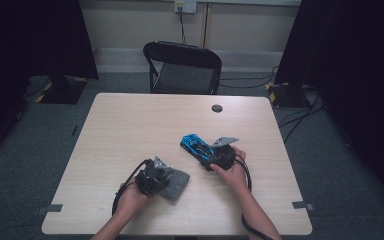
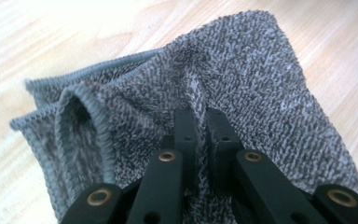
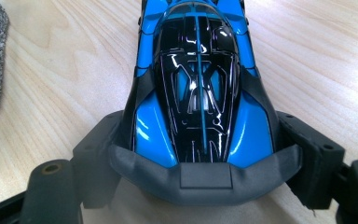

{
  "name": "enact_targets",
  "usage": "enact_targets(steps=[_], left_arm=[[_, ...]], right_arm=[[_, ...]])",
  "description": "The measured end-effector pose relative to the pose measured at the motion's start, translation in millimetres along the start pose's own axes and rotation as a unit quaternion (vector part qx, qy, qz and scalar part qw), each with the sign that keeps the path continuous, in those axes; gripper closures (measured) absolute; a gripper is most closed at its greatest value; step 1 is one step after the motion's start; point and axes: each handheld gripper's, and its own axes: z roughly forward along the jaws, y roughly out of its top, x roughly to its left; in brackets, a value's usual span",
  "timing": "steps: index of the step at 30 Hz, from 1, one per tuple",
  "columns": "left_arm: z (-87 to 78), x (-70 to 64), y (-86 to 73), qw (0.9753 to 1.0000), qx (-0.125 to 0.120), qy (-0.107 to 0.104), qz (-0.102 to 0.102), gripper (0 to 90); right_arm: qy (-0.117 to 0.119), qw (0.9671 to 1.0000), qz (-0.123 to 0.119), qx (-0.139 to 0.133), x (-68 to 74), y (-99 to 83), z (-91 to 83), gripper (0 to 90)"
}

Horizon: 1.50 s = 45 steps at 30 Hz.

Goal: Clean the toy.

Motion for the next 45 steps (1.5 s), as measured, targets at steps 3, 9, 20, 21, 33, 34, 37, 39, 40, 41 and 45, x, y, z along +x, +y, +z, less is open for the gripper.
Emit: enact_targets(steps=[3, 9, 20, 21, 33, 34, 37, 39, 40, 41, 45], left_arm=[[-6.7, 7.1, 3.7, 0.9995, -0.012, -0.015, -0.026, 84.9], [-22.5, 20.6, 20.6, 0.9965, -0.054, -0.024, -0.059, 85.0], [-22.0, 27.5, 63.1, 0.9955, -0.077, 0.004, -0.054, 85.2], [-21.4, 28.0, 68.0, 0.9951, -0.081, -0.005, -0.056, 85.4], [19.9, 6.4, 128.3, 0.9974, -0.071, -0.004, -0.002, 86.1], [26.2, 3.4, 131.9, 0.9978, -0.066, -0.007, 0.000, 86.1], [44.1, -2.9, 140.1, 0.9986, -0.043, -0.005, 0.029, 86.0], [51.9, -4.0, 144.1, 0.9989, -0.038, -0.013, 0.025, 86.0], [53.6, -4.2, 145.0, 0.9988, -0.041, -0.016, 0.023, 86.0], [55.2, -4.7, 146.3, 0.9986, -0.043, -0.020, 0.023, 86.0], [67.3, -6.4, 147.9, 0.9989, -0.014, -0.008, 0.044, 86.0]], right_arm=[[0.000, 1.0000, 0.001, 0.000, 0.0, 0.1, 0.0, 23.9], [0.000, 1.0000, 0.000, 0.000, 0.0, 0.0, 0.0, 23.9], [0.000, 1.0000, 0.000, 0.000, 0.0, 0.0, 0.0, 23.9], [0.000, 1.0000, 0.000, 0.000, -0.1, 0.0, 0.0, 23.9], [0.000, 1.0000, 0.000, 0.000, -0.4, 0.0, -0.1, 24.0], [0.000, 1.0000, 0.001, 0.000, -0.3, 0.0, 0.0, 24.0], [0.000, 1.0000, 0.001, 0.000, -0.2, 0.0, 0.0, 24.0], [0.000, 1.0000, 0.001, 0.000, -0.2, 0.0, 0.0, 24.0], [0.000, 1.0000, 0.001, 0.000, -0.3, 0.0, 0.0, 24.0], [0.000, 1.0000, 0.001, -0.001, -0.3, 0.0, 0.0, 24.0], [0.000, 1.0000, 0.002, -0.001, -0.4, 0.1, 0.1, 24.1]])
